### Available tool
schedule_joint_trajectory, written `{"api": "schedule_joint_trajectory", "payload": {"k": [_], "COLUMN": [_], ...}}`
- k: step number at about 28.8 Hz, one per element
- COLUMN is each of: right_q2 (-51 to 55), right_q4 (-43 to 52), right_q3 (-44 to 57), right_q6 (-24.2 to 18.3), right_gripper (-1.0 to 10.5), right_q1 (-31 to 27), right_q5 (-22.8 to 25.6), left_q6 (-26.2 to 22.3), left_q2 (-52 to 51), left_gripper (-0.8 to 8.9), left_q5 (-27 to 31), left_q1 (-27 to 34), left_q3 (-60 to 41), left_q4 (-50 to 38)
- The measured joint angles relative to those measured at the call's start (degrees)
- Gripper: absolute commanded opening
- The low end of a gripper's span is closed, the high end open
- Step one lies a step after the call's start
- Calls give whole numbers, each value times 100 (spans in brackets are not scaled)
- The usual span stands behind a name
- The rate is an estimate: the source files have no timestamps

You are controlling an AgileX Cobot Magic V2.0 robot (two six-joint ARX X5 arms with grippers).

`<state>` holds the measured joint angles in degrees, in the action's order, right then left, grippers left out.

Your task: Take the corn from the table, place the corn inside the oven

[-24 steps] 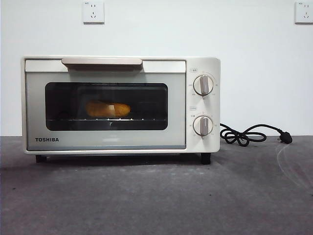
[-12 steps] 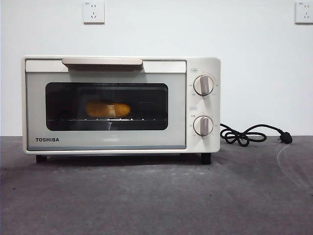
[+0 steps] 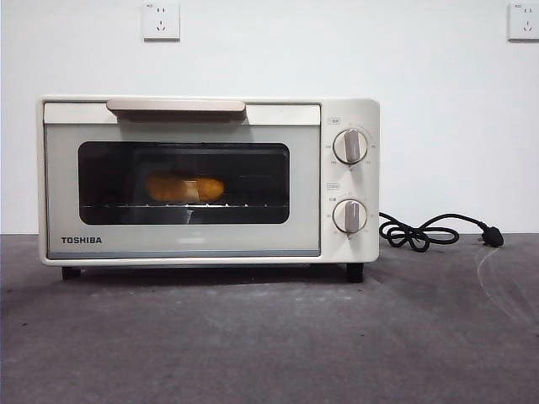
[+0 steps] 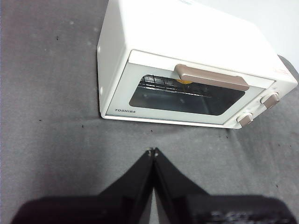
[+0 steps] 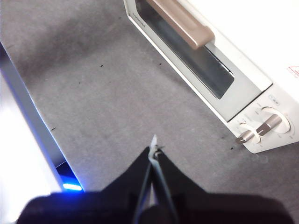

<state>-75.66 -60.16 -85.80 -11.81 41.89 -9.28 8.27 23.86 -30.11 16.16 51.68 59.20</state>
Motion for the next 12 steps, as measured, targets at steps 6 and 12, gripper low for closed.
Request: {"api": "schedule_joint_trajectory", "payload": {"k": [6,12], "right_q2": [0,0], "right_q4": [0,0], "right_q3": [0,0], "right_q6": [0,0], "right_gripper": [-12,-12], "right_q1": [0,0], "right_q5": [9,28], "left_q6": [39,39], "left_q2": [0,111], "left_gripper": [-4,-4], "left_q5": [0,0], "left_q1": [0,0], "left_q3": [0,0], "left_q4": [127,299]}}
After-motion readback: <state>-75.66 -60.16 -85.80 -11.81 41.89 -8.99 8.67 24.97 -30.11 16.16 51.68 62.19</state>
